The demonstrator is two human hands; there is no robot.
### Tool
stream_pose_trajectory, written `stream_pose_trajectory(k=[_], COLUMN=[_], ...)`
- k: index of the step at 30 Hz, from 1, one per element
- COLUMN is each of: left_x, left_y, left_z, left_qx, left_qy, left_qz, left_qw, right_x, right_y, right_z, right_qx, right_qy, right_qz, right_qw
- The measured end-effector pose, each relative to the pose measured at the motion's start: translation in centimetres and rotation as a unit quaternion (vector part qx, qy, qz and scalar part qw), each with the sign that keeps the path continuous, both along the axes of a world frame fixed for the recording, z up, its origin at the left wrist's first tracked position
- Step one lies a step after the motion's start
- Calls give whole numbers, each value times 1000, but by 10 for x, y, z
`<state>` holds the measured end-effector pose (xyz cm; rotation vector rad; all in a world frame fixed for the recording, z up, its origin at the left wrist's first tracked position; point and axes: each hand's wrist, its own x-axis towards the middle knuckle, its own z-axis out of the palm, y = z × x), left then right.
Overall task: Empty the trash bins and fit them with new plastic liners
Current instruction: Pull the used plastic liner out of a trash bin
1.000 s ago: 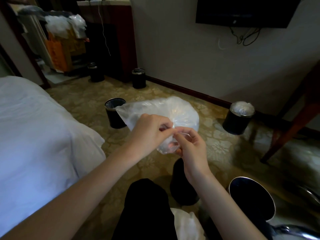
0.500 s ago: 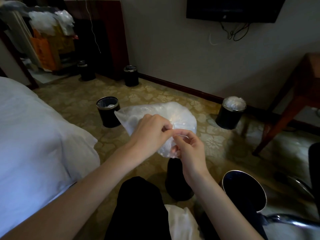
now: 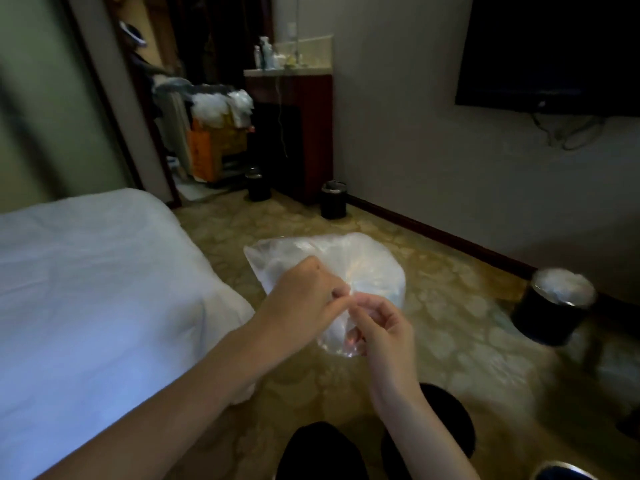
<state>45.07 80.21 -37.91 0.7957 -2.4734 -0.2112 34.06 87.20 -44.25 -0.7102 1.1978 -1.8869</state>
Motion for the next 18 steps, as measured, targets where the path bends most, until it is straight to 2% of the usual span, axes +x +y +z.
stream_pose_trajectory(k=[4,8,12,16,18], left_x=[33,46,41,28,25], left_y=[-38,-92,-150,-197,-218], left_z=[26,49,72,97,114], left_qx=[15,103,196,273,316], left_qy=[67,177,247,279,265], left_qz=[57,101,127,161,177], left_qw=[996,974,940,907,893], right_x=[22,29,26,18,13], right_y=[-52,-116,-178,-224,-240], right_z=[36,63,84,116,138], right_qx=[-22,-58,-74,-38,-7], right_qy=[-4,51,82,105,109], right_qz=[45,80,83,69,80], right_qw=[999,994,990,991,991])
